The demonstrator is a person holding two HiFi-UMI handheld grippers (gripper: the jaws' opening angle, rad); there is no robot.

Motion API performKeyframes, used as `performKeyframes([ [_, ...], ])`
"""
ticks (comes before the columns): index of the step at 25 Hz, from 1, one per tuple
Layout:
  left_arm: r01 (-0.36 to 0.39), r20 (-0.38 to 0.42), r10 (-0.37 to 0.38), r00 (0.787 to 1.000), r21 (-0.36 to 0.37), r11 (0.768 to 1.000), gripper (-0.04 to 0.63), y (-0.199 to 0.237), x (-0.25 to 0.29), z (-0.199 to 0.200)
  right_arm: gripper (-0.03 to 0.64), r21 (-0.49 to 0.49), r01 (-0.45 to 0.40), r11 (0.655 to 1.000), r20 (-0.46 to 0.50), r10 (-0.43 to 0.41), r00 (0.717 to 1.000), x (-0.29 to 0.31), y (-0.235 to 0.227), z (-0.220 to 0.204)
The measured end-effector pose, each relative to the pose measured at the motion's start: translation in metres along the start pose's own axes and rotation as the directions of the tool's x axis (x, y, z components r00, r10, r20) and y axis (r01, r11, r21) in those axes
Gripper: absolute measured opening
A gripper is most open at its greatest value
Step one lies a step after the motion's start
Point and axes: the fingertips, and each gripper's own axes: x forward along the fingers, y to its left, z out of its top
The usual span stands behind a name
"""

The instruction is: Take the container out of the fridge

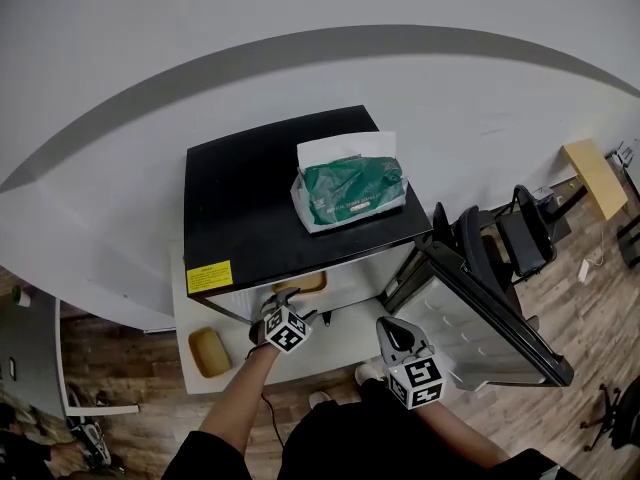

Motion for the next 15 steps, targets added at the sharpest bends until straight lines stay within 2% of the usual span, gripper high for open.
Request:
performKeyframes([
  [4, 0.039, -0.067, -0.038, 0.997, 0.012, 0.999, 0.290, 0.000, 0.022, -0.011, 0.000, 0.017, 0.025, 1.000, -0.015, -0.024, 1.000, -0.003, -0.009, -0.004],
  [8, 0.048, -0.114, -0.038, 0.993, 0.084, 0.995, 0.290, 0.004, 0.039, -0.016, 0.000, 0.027, 0.028, 0.999, -0.038, -0.027, 0.999, -0.002, -0.010, -0.012],
  [15, 0.079, -0.185, -0.057, 0.981, 0.113, 0.991, 0.288, 0.004, 0.063, -0.031, 0.000, 0.061, 0.061, 0.996, -0.067, -0.057, 0.996, -0.011, -0.021, -0.027],
])
